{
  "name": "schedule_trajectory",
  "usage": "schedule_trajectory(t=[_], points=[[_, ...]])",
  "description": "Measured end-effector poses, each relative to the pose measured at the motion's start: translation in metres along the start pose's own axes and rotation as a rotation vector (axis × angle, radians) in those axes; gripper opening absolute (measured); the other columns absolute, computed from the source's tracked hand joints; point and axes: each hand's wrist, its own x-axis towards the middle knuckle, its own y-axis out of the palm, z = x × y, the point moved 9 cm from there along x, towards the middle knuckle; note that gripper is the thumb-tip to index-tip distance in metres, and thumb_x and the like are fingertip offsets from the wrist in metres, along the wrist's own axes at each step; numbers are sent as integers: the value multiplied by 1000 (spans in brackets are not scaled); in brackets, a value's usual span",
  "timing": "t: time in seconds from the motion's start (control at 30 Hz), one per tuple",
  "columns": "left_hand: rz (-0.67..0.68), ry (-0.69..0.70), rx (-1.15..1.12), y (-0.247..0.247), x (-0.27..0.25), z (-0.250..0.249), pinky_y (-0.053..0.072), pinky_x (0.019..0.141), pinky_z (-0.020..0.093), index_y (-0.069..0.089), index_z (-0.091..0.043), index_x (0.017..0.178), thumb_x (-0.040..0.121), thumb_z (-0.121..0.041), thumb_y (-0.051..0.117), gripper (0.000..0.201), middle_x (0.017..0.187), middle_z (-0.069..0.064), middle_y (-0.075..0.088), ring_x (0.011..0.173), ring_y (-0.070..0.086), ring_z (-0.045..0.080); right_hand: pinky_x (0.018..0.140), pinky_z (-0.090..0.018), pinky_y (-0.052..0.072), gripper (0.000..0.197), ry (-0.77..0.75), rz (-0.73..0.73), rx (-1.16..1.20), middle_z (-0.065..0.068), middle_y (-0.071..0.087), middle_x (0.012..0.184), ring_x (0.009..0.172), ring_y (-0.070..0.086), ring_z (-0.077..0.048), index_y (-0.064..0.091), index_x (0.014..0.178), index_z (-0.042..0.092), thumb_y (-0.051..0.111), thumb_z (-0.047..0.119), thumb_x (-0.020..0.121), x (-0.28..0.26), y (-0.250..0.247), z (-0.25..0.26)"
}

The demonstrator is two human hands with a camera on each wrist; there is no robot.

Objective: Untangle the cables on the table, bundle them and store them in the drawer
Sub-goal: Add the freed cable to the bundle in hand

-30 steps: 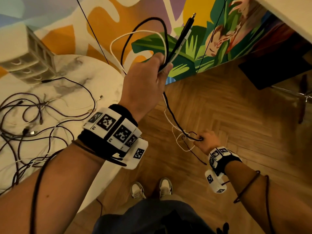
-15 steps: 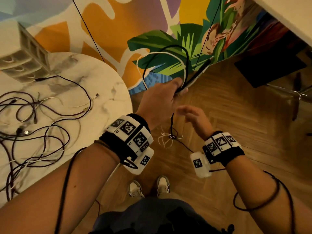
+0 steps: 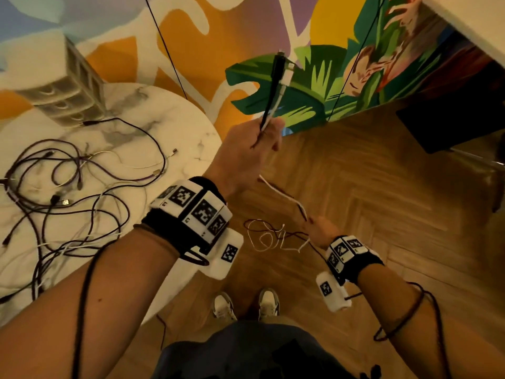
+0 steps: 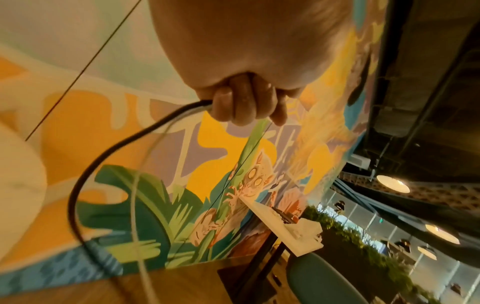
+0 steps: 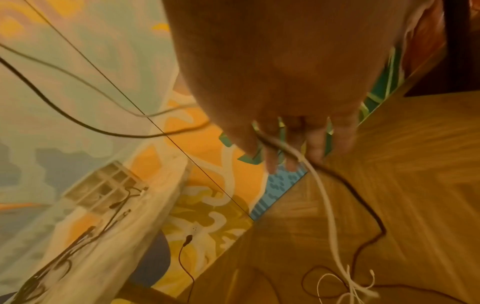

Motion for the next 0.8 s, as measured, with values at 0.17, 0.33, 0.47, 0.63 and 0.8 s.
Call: schedule_trajectory(t=[0.17,0.33,0.47,0.63,0.8], points=[[125,-145,-217,39,-29,18,30,48,9,57,-2,74,102,-25,32,44,43,-21,47,42,43,-5,73,-15,43,28,-269,-85,210,-8,64,106,86,59,-16,63,114,7,41,13,97,-23,-33,51],[282,-261,-164,75,-53,42,33,52,11,58,-18,73,101,-23,39,34,57,-15,50,49,48,-6,71,-23,44,51,-598,195,920,-6,63,102,89,55,-17,58,114,-5,39,12,69,-87,-78,138],[379,-240,-50,88,-70,55,45,66,18,59,-9,81,94,-8,46,19,79,1,59,74,56,9,73,-20,51,40,-609,228,832,-6,66,117,97,64,-8,64,114,6,43,30,89,-106,-76,167],[389,-277,-35,84,-90,65,51,87,35,60,-5,113,96,-13,47,23,110,10,62,98,59,16,80,-17,46,52,-490,215,701,4,73,100,92,65,-3,72,99,7,31,39,101,-98,-54,172],[200,-115,325,35,-99,50,50,80,27,56,-20,118,94,-33,50,28,116,-2,58,98,56,12,64,-18,49,44,-471,85,836,5,70,80,71,65,-6,69,88,11,33,35,102,-93,-43,171]])
